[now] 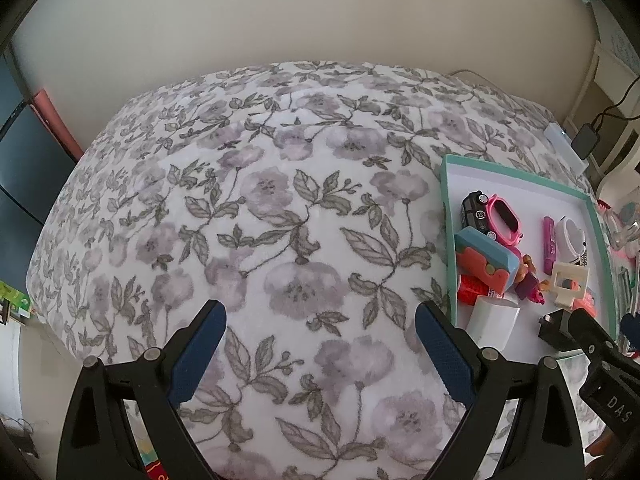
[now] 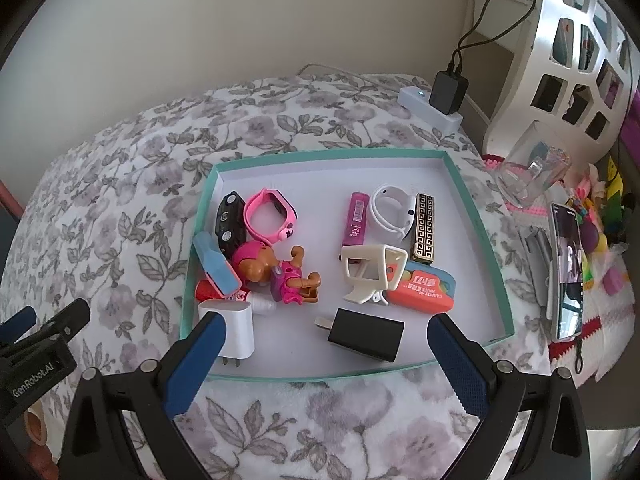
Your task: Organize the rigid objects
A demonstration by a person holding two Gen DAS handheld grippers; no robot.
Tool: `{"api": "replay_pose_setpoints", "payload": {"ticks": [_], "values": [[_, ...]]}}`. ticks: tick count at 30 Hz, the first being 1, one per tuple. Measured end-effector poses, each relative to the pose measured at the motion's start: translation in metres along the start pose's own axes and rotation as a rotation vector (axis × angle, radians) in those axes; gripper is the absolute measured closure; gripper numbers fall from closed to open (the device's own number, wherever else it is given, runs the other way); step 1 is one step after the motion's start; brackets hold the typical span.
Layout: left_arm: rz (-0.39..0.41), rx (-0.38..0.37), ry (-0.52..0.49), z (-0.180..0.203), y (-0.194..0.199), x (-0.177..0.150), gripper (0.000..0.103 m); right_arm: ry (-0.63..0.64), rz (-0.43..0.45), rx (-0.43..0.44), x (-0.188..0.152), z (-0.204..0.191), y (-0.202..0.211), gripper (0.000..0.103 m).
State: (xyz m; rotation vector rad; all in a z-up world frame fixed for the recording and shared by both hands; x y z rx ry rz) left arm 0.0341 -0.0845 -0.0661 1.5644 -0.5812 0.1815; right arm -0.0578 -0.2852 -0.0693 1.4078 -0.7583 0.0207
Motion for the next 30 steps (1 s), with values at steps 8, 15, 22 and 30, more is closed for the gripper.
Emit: {"api": "replay_pose_setpoints", "payload": {"ticks": [8,15,22,30], "values": [[-0.008,-0.001,0.001,-0.0003,-0.0018,-0.0002,0.007,0.002,0.0,0.001,0.0008,-0.001,0.0002,0.001],[-0.01,0.0,-0.012,0.0013,-0.0025,-0.0007,0.007,0.003,-0.002,0.002,0.0009,-0.002,-0.0001,0.001],[-0.014,0.008,-0.005,0.0003,-0.0034,-0.0008,0.007,0.004,-0.002,0.003,0.0015,-0.0013,-0.0004,0.001],[-0.017,0.013,0.0,-0.0006,-0.0044,-0.0008,0.007,0.005,-0.004,0.003,0.0014,-0.002,-0.0006,0.001]]}}
Point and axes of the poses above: each gripper's, at about its wrist camera, not at the fingertips, and y roughly against the way its jaws point, z to its right, x to its top, the point moved 4 cm from there along -y, roughly the way its jaws point, and after that the axes turned 1 degree about x, right-handed, at the moved point
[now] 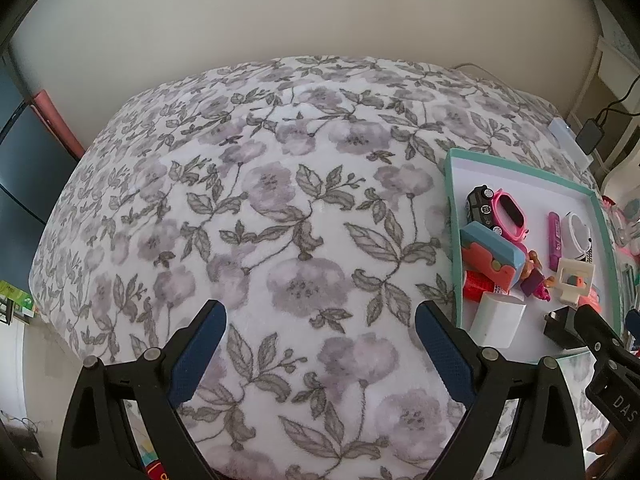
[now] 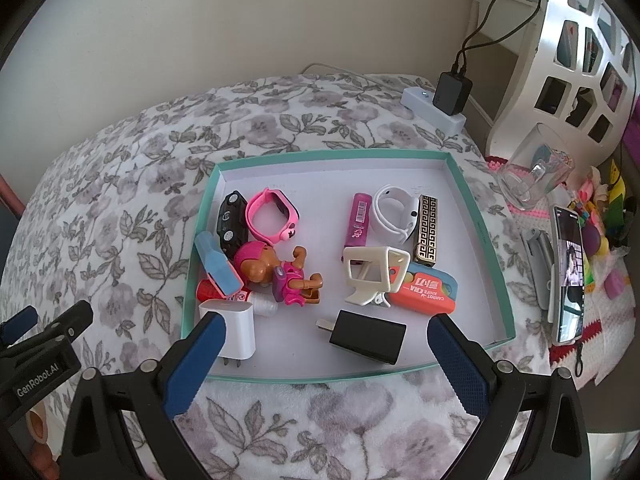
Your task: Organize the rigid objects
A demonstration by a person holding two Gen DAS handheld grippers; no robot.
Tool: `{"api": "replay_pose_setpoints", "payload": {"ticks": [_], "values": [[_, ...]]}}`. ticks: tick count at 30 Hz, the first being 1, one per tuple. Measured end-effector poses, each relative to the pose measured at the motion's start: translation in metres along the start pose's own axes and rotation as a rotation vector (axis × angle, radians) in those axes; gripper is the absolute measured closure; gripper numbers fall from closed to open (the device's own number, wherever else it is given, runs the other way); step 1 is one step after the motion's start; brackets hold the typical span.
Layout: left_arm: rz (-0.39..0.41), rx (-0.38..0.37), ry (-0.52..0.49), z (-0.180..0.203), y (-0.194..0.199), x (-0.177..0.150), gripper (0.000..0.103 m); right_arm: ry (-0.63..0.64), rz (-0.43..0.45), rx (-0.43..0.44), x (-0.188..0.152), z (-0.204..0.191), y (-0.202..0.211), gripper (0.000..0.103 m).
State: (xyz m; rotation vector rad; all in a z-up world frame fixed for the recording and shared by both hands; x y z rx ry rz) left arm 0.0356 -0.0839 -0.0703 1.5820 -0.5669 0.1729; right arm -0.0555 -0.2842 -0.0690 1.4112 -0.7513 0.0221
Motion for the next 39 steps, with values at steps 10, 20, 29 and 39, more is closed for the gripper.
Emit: {"api": "replay_pose_setpoints", "payload": {"ticks": [10,20,29,39], "values": [[-0.012,0.012,0.01,-0.0014,-0.0022,-0.0005,0.007,0.008,-0.006,-0.002,-0.0011,-0.0001,-0.0025,0.001],[-0.023,0.02,0.016,-0.0025,-0.0041,-0.0007,0.007,0.016,-0.01,-0.004,-0.0007,-0.0012,-0.0033,0.001],[-0.033,0.02,0.02,-0.0026,-0.0063,-0.0011,0.007,0.032,-0.015,-0.006,-0.0015,-0.0014,-0.0052,0.001],[-0.042,0.018,0.019,-0.0004,-0.008,-0.0013,0.007,0.042,-0.019,-0.006,-0.0012,-0.0026,-0.0057,0.001]]}}
Point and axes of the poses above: each gripper's, at about its wrist camera, not at the fingertips, and y roughly against the way its jaws point, z to its right, x to its top, the point moved 4 cm from there along -y, roughly the way its jaws point, and after that the axes turned 1 degree about x, right-handed, at the moved point
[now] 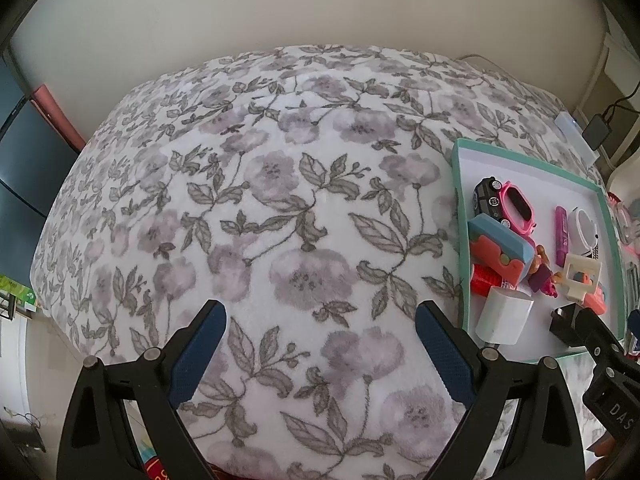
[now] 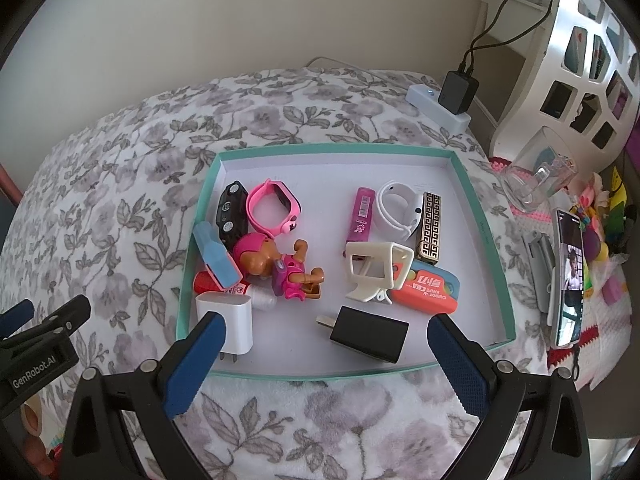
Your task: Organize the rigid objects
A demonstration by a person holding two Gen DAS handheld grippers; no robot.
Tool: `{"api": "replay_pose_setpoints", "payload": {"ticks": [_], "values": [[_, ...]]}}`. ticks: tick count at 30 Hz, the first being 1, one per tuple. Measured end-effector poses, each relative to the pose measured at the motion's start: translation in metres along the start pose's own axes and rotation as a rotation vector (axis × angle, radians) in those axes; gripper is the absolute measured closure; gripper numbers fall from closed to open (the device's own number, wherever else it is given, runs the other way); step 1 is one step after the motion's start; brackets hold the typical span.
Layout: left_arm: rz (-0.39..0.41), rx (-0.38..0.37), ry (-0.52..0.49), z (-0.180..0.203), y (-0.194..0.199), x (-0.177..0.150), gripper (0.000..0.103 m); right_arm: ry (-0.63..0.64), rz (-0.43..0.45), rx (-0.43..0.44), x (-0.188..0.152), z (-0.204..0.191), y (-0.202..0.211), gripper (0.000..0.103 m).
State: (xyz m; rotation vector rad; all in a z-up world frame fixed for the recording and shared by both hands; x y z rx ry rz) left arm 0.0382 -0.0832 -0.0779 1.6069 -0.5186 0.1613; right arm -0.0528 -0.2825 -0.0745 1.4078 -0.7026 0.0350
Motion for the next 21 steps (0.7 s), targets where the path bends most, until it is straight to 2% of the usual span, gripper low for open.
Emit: {"api": "replay_pose_setpoints", "payload": {"ticks": [21], "values": [[-0.006,0.015,0.013,-0.0031,-0.001,0.0005,0.007,0.012,-0.006,-0.002,-0.0015,-0.0018,-0.0025,0.001]]}}
Point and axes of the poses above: each gripper's, at about its wrist camera, not at the fingertips, and y roughly against the way its jaws point, z to its right, x to its top, the point moved 4 cm from there along -y, roughly the way its jaws point, and after that the axes turned 1 degree about x, right-handed, at the moved point
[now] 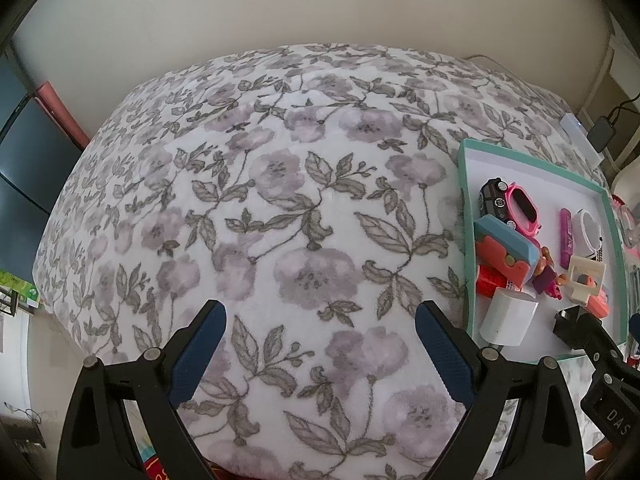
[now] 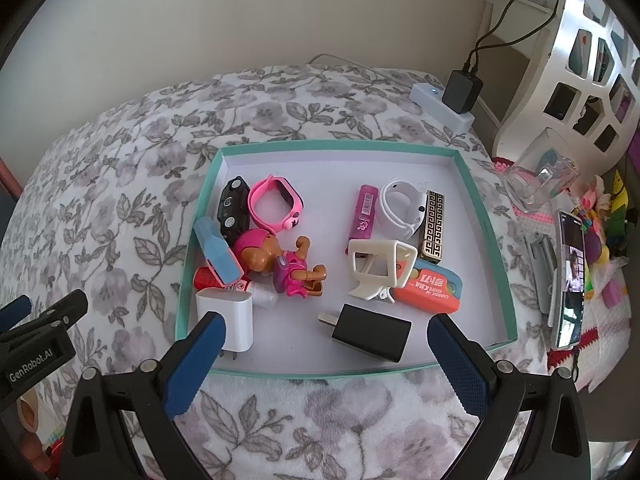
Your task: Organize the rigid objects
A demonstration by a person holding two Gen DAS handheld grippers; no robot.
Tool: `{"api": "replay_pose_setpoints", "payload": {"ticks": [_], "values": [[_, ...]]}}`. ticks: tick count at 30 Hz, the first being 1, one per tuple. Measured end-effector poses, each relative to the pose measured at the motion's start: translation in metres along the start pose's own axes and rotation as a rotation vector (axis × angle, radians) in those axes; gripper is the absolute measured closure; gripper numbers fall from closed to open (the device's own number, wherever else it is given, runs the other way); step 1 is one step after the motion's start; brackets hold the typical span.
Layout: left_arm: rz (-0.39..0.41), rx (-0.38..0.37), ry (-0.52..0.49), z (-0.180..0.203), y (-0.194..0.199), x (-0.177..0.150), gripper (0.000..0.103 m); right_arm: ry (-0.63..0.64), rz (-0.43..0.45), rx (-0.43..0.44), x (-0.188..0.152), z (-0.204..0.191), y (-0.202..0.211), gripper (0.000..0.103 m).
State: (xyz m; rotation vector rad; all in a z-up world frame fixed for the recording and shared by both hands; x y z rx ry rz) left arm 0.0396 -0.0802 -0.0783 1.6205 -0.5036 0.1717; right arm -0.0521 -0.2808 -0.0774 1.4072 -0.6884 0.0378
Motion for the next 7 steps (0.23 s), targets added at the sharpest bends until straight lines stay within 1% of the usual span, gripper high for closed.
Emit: {"api": "replay_pose_setpoints", "payload": {"ticks": [4,7], "values": [[0.01,0.013,0.005,-0.0002,0.002,0.0002,0.007,0.002,-0.001,0.001,-0.0003,-0.0007,-0.0009,0.001],[0.009,0.003,0.001,0.0012,0.0021,0.0004,0.007,0.003,-0.001,0.0,-0.0002,-0.0005,-0.0009,0.001]]}}
Point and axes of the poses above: each gripper's, at about its wrist camera, not at the fingertips, and y roughly against the way its jaws point, z to its right, x to its top, the point moved 4 cm from there along -y, roughly the way its jaws point, and after that the axes turned 1 degree about x, right-handed, at the moved point
